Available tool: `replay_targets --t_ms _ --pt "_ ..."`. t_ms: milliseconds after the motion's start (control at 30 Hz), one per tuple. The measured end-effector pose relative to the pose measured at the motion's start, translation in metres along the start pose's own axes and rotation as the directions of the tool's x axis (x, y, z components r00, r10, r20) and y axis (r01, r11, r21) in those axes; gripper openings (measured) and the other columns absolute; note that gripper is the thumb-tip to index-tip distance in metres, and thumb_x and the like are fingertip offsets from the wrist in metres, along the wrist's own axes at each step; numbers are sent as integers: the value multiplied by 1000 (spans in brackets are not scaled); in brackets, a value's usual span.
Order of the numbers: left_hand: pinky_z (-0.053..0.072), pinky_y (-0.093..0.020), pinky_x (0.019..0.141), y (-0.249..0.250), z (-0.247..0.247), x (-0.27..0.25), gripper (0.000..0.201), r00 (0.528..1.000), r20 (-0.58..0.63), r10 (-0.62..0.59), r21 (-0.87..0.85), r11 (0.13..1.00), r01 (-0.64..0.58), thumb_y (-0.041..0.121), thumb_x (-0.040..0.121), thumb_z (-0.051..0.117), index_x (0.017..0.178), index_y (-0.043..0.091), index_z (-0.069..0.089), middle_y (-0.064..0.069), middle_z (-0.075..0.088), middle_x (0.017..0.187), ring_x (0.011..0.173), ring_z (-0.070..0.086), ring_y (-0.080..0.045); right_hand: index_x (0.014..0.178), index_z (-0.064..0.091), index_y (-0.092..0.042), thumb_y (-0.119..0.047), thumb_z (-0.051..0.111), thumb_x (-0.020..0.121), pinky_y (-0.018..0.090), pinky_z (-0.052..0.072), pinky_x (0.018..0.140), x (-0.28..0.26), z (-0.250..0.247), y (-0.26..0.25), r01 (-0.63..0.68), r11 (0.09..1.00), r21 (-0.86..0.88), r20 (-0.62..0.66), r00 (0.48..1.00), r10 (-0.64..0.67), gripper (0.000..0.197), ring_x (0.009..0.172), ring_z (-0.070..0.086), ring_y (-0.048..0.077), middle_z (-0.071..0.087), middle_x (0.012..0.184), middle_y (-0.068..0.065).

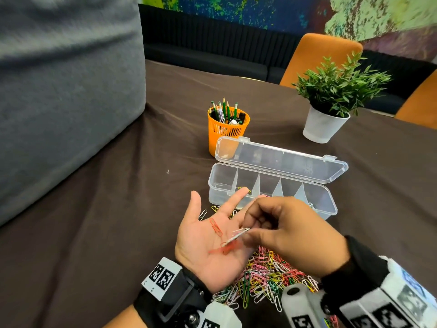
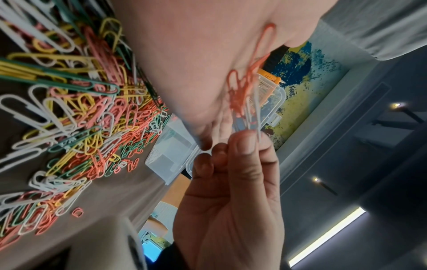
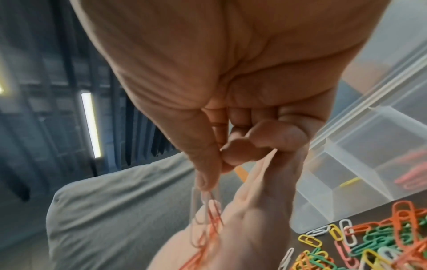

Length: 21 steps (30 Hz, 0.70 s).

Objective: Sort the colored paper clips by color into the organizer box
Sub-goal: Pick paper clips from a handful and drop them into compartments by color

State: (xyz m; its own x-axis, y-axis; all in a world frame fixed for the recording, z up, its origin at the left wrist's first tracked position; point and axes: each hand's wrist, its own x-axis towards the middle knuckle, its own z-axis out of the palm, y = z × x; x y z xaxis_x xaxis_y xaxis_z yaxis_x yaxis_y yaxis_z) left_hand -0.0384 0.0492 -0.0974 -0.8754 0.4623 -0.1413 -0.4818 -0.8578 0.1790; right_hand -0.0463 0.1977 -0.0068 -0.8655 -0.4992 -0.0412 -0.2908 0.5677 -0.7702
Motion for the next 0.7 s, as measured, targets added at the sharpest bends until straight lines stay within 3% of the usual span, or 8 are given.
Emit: replay_targets --t_ms 67,167,333,500,600,700 --pt "37 -52 110 -1 1 0 94 1000 5 1 2 1000 -1 77 87 43 148 7 42 -30 47 144 132 47 -49 81 69 -12 1 76 77 35 54 65 0 -4 -1 -13 995 95 -9 1000 14 15 61 63 15 69 72 9" --pt "30 -50 115 -2 0 1 93 1000 7 6 4 1000 -7 76 88 42 148 5 42 -29 47 145 137 43 -46 81 67 -9 6 73 79 43 56 69 1 -4 -4 8 992 125 -46 999 -2 16 66 68 29 69 73 13" --pt "36 -53 113 -4 -1 3 92 1000 -8 5 -28 1000 -5 75 88 45 146 3 45 -28 41 150 141 39 -40 80 68 -14 6 70 78 24 50 59 6 -8 -4 66 992 107 -182 982 -46 21 61 60 13 66 69 6" --pt "32 -54 115 -3 -3 4 88 999 -35 22 -56 998 -24 73 88 45 141 3 51 -29 51 142 134 46 -44 87 64 -4 12 64 81 19 42 47 10 -27 7 18 889 458 -188 979 77 18 50 49 14 57 63 5" --pt "28 -53 117 -1 -2 3 86 998 -62 27 -56 998 -30 73 88 45 141 5 51 -28 52 141 132 49 -45 82 62 -7 10 64 81 18 40 43 12 -60 26 -24 836 549 -336 909 246 17 47 46 13 56 59 3" --pt "28 -52 117 -1 -1 2 84 996 -76 37 -64 997 -42 72 88 44 141 7 52 -28 52 141 131 50 -45 77 64 -8 5 70 80 19 42 45 6 -94 58 -96 919 381 -534 789 304 15 52 48 14 59 64 8"
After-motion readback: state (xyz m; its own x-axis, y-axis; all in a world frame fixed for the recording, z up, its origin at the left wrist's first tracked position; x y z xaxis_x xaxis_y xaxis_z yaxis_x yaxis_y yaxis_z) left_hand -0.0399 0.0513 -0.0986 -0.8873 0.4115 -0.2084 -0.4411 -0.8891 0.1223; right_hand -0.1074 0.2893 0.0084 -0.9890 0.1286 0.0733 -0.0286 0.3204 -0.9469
